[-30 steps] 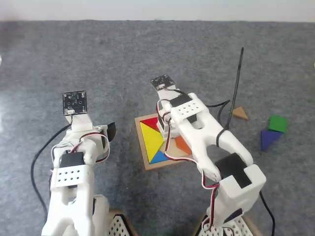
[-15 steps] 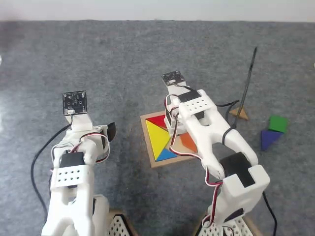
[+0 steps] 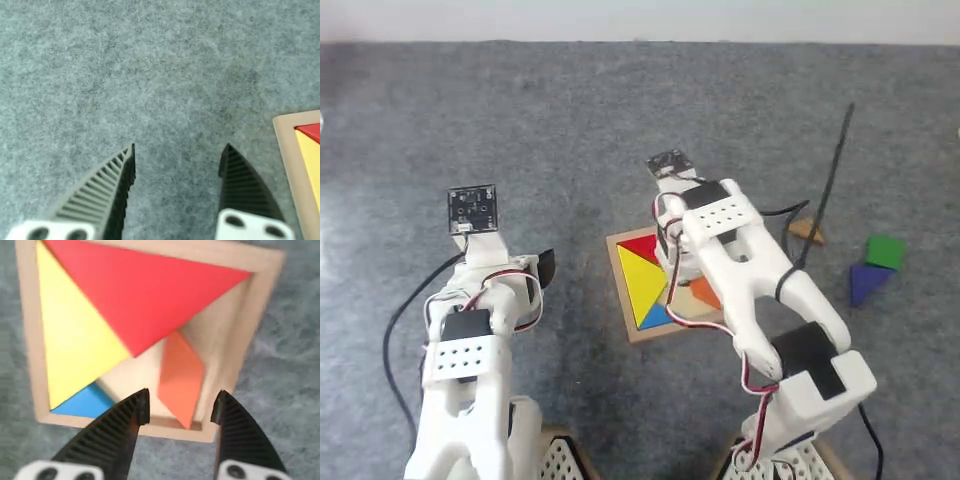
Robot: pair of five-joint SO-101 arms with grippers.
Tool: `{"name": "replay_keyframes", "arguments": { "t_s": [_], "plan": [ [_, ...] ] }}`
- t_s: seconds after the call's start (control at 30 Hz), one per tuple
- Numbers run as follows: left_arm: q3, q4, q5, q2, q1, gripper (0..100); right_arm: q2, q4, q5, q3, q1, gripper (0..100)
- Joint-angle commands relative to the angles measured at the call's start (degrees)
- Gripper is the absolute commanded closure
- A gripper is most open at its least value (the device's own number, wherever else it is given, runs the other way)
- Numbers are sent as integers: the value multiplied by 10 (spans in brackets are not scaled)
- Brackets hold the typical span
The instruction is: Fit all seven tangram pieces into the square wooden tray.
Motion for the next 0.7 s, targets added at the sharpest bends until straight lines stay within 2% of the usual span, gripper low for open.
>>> {"name": "replay_keyframes", "arguments": {
  "t_s": [0.0,0.2,0.43,0.57,0.67],
  "plan": [
    [-2,-10,-13,-8,-4,731,-26,-18,-7,-17,24,779],
    [-2,-10,-13,-8,-4,731,25,-50,-6,-13,30,779],
    [-2,-10,-13,-8,-4,731,8,-52,-5,-4,11,779],
    [-3,-10,-13,-8,-4,731,26,-49,46,4,-19,779],
    [-3,-10,-13,-8,-4,731,44,-54,55,4,-33,779]
  ]
}}
